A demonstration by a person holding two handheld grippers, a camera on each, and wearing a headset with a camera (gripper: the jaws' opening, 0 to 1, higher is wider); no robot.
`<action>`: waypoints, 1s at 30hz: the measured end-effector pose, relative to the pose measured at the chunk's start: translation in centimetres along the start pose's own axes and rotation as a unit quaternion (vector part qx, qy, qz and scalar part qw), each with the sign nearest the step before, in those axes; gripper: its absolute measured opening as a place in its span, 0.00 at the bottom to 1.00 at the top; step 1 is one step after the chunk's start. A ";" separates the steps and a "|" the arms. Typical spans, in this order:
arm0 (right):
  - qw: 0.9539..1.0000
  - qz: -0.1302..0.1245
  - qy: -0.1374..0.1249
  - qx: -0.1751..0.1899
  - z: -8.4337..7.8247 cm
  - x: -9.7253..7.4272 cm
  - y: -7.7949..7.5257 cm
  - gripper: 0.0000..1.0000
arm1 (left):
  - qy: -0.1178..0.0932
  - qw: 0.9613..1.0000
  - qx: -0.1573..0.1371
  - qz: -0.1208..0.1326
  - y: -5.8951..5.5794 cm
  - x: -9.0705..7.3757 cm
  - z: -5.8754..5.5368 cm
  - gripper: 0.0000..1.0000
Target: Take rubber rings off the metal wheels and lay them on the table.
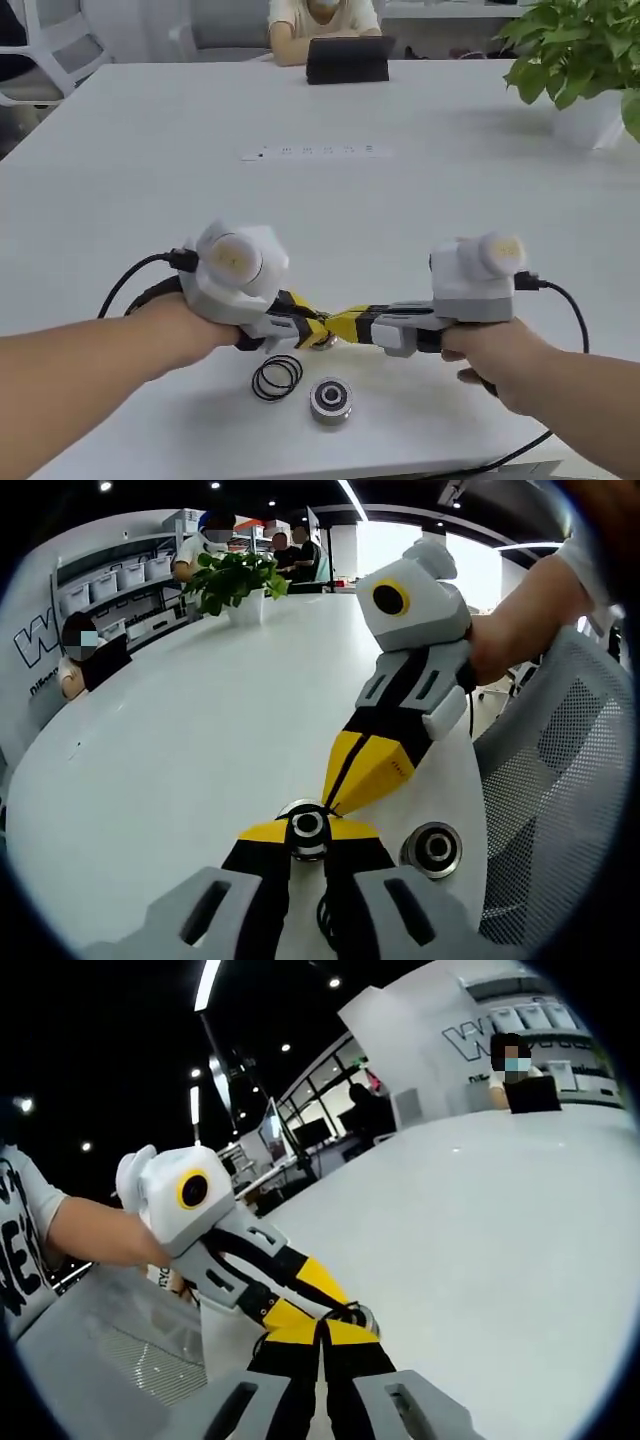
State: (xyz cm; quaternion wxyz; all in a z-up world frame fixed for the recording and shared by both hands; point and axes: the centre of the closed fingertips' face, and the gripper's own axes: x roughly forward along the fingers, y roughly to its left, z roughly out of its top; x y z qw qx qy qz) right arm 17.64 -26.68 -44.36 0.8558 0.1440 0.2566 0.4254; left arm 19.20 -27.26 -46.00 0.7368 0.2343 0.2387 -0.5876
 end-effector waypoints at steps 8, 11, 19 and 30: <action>1.000 -0.018 0.007 -0.003 -0.5 -0.3 -0.7 0.00 | 0.004 1.000 -0.010 0.003 -0.1 0.0 0.0 0.07; 1.000 -0.025 0.008 -0.002 -0.5 -0.3 -0.9 0.00 | 0.005 1.000 -0.009 0.007 -0.1 0.0 0.0 0.07; 1.000 -0.029 0.011 -0.005 -0.4 -0.1 -0.9 0.00 | 0.012 1.000 0.009 -0.001 -0.3 -0.5 0.1 0.10; 1.000 -0.020 0.007 -0.001 0.0 -0.3 -0.4 0.00 | -0.024 1.000 -0.005 -0.005 -0.5 -2.5 1.6 0.17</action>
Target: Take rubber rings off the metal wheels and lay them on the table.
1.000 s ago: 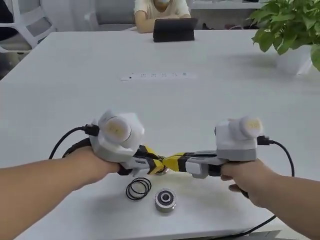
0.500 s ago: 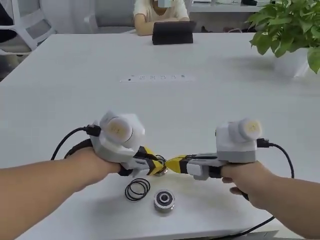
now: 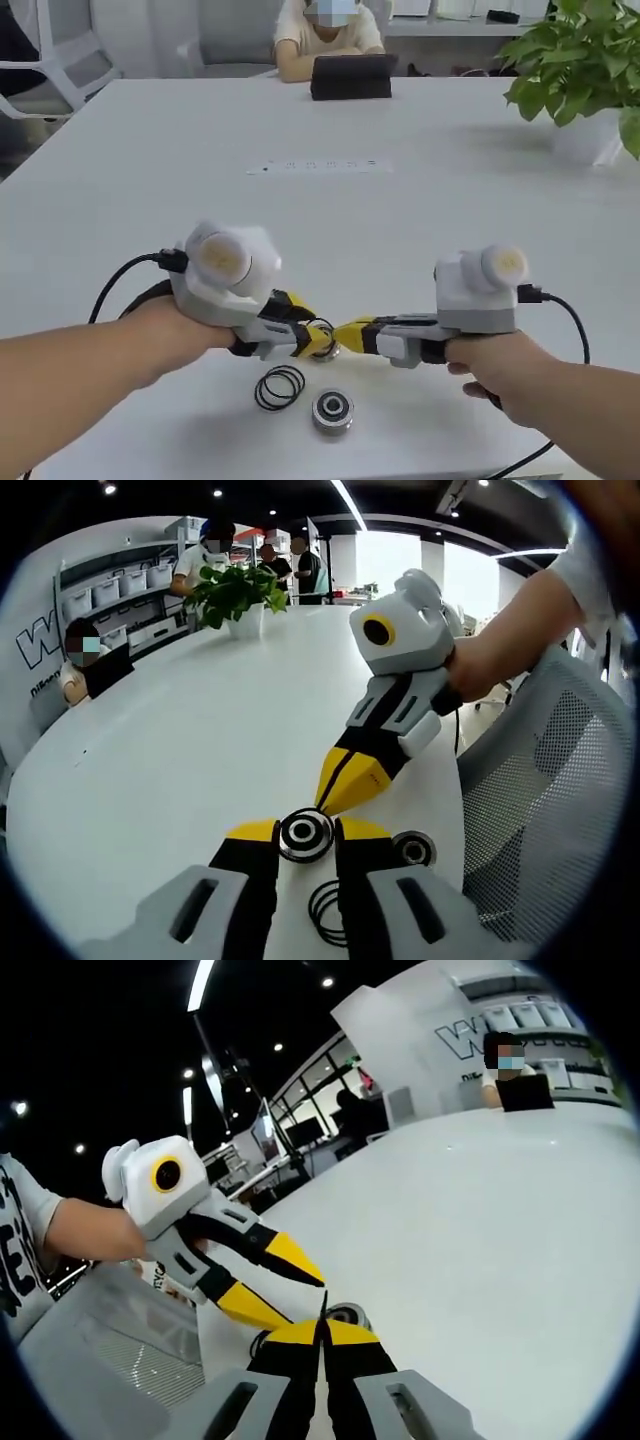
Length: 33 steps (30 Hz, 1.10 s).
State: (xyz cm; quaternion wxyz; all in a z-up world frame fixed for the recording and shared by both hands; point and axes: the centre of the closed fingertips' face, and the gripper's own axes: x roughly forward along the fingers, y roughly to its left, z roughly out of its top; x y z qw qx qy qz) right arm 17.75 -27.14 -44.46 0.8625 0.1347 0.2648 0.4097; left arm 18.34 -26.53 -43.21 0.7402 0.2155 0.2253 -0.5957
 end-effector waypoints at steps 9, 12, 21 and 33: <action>1.000 0.010 -0.005 0.002 0.4 -0.1 0.7 0.00 | -0.014 1.000 0.000 -0.009 -0.7 -1.5 0.3 0.26; 1.000 0.012 -0.007 0.003 0.6 -0.1 0.9 0.00 | -0.019 1.000 -0.002 -0.009 -0.8 -1.9 0.5 0.29; 1.000 0.024 -0.009 0.008 0.7 -0.4 1.9 0.00 | -0.031 0.999 -0.004 -0.021 -1.9 -3.6 0.3 0.36; 0.999 0.048 0.001 0.013 0.5 -0.1 3.5 0.00 | -0.027 0.999 -0.007 -0.027 -2.8 -5.8 -0.7 0.45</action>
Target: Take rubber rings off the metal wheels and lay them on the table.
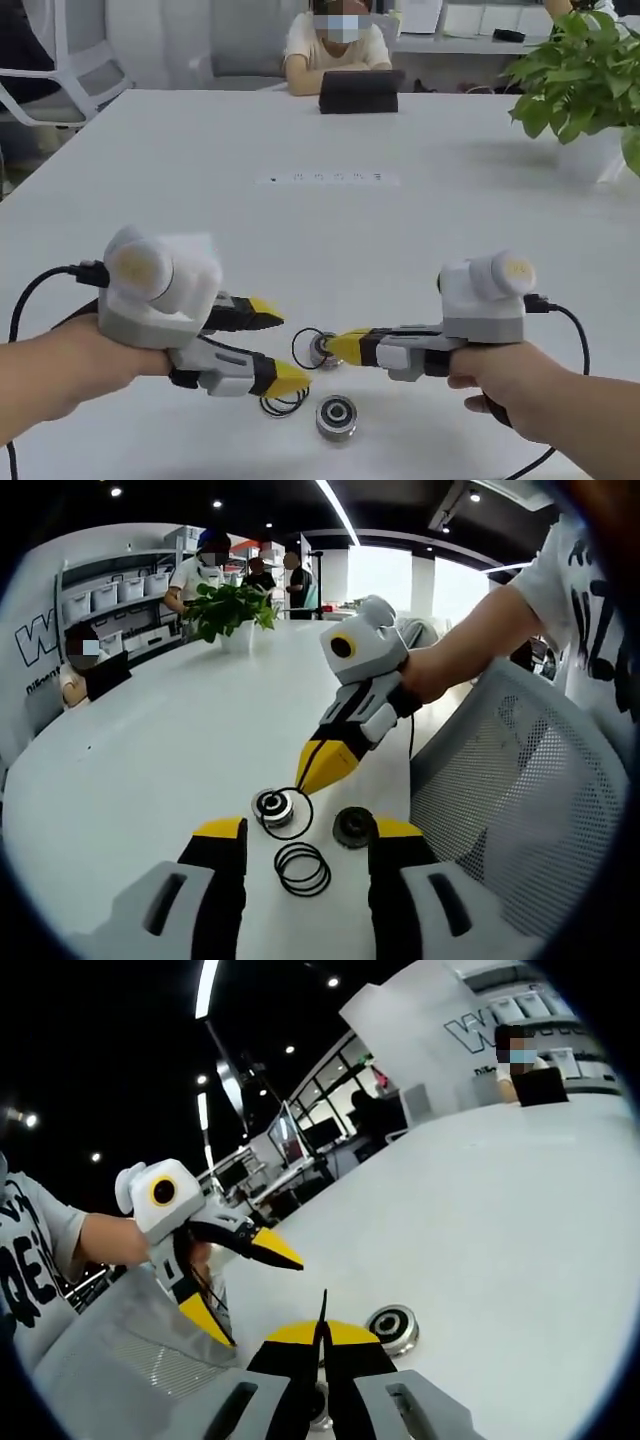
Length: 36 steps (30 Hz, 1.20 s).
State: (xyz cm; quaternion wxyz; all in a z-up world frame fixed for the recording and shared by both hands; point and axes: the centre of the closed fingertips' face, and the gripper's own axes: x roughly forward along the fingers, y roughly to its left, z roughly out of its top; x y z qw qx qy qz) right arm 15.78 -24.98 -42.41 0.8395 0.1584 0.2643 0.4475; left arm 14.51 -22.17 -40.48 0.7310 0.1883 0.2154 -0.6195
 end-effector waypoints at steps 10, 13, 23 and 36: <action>1.000 0.011 0.021 0.001 -0.6 0.8 0.2 0.00 | 0.000 1.000 -0.005 -0.002 -0.2 -0.9 -0.4 0.49; 0.999 0.018 0.030 0.004 -1.0 1.2 0.4 0.00 | 0.000 1.000 -0.006 -0.001 -0.2 -1.2 -0.4 0.50; 0.998 0.027 0.059 0.018 -2.2 2.0 0.3 0.00 | 0.007 1.000 -0.013 0.002 -0.2 -2.0 -1.5 0.53; 0.996 0.021 0.084 0.018 -3.2 2.4 -0.2 0.00 | 0.005 1.000 -0.023 0.010 0.2 -2.6 -1.8 0.53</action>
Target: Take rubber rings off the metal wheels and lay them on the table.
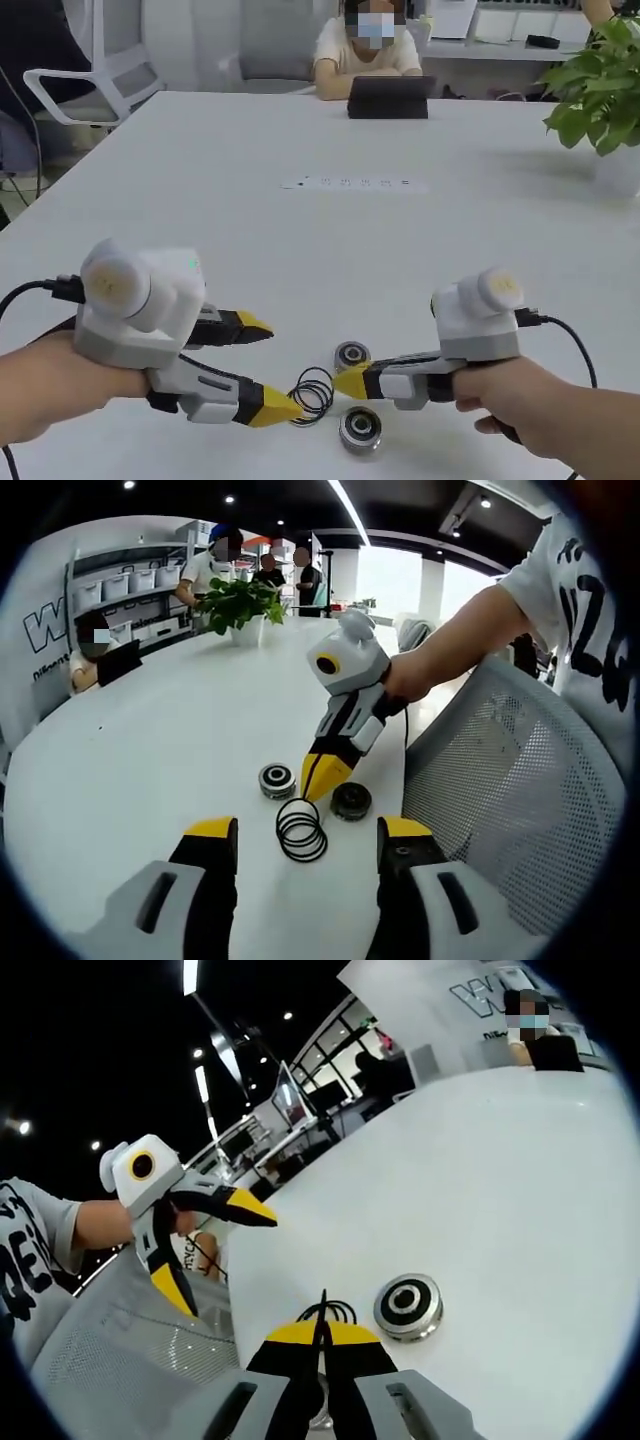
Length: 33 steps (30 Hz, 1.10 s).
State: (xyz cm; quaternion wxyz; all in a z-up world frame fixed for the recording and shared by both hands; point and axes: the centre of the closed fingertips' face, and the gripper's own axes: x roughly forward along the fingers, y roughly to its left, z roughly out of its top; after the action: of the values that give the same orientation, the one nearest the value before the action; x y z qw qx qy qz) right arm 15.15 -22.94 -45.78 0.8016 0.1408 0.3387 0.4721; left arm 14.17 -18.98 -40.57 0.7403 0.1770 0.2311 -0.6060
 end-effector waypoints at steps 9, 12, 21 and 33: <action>1.000 -0.012 0.013 -0.011 -0.4 0.0 -0.5 0.00 | 0.001 1.000 -0.006 0.002 0.1 -0.7 -0.4 0.55; 1.000 -0.015 0.016 -0.014 -0.5 0.0 -0.5 0.00 | 0.000 1.000 -0.008 0.003 0.1 -1.0 -0.5 0.55; 0.999 -0.021 0.031 -0.034 -1.0 0.1 -0.3 0.07 | -0.004 1.000 -0.013 0.009 -0.1 -1.7 -0.5 0.55; 0.998 -0.026 0.032 -0.051 -1.1 -0.9 0.1 0.21 | -0.007 1.000 -0.018 0.015 -0.3 -2.5 -0.4 0.56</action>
State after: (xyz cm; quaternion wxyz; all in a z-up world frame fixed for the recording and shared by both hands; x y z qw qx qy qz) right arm 14.05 -23.72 -46.17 0.8087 0.0755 0.3430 0.4718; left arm 13.44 -16.80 -39.56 0.7536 0.1631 0.2341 -0.5922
